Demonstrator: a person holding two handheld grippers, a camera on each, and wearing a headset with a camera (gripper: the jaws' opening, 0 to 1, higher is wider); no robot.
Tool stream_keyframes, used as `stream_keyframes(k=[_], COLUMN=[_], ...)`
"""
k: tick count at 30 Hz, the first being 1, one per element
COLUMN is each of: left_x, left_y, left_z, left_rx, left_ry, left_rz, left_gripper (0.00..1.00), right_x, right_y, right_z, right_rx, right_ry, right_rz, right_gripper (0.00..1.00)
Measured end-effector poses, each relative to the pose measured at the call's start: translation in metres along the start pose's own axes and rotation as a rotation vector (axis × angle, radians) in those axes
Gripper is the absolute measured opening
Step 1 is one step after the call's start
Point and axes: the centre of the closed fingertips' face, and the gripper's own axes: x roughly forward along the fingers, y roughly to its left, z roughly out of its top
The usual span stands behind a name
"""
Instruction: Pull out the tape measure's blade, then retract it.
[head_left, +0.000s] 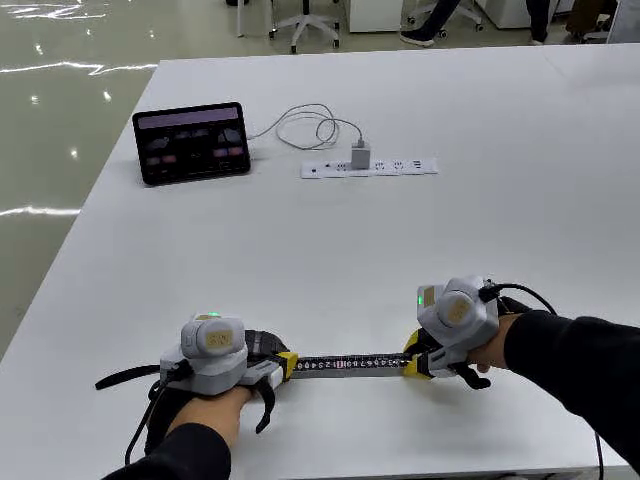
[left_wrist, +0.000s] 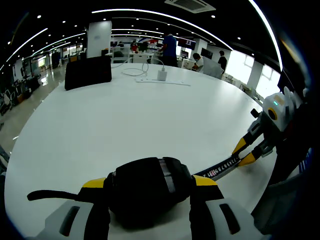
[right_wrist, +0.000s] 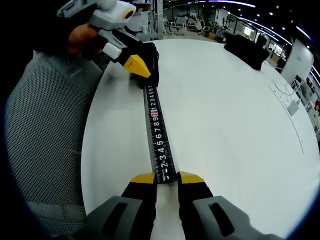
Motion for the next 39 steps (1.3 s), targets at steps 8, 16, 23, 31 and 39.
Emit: stream_keyframes(k=[8,16,23,31,39], left_x=[0.000,0.000,0.000,0.000,0.000], left_y=[0.000,0.000,0.000,0.000,0.000], left_z=[0.000,0.000,0.000,0.000,0.000], left_rx=[0.000,-0.002,-0.004,-0.007,-0.006], left_ry=[0.000,0.000,0.000,0.002,0.002], left_rz=[0.000,-0.001,-0.003,-0.005,-0.005], left_gripper=[0.60,0.60,0.60,0.60,0.60], right_x=[0.002,0.004,0.007,0.010,0.013], right_y=[0.001,0.002,0.002,0.002,0.002], right_z=[0.003,0.006,0.010,0.014,0.019], right_rx=[-0.002,-0.001,0.022,0.018,0.002], right_ry=[-0.005,-0.007,-0.022,-0.029,-0.042], right_rz=[-0.001,-0.005,-0.004,-0.001,0.003], right_gripper=[0.12,0.12,0.11,0.11,0.11])
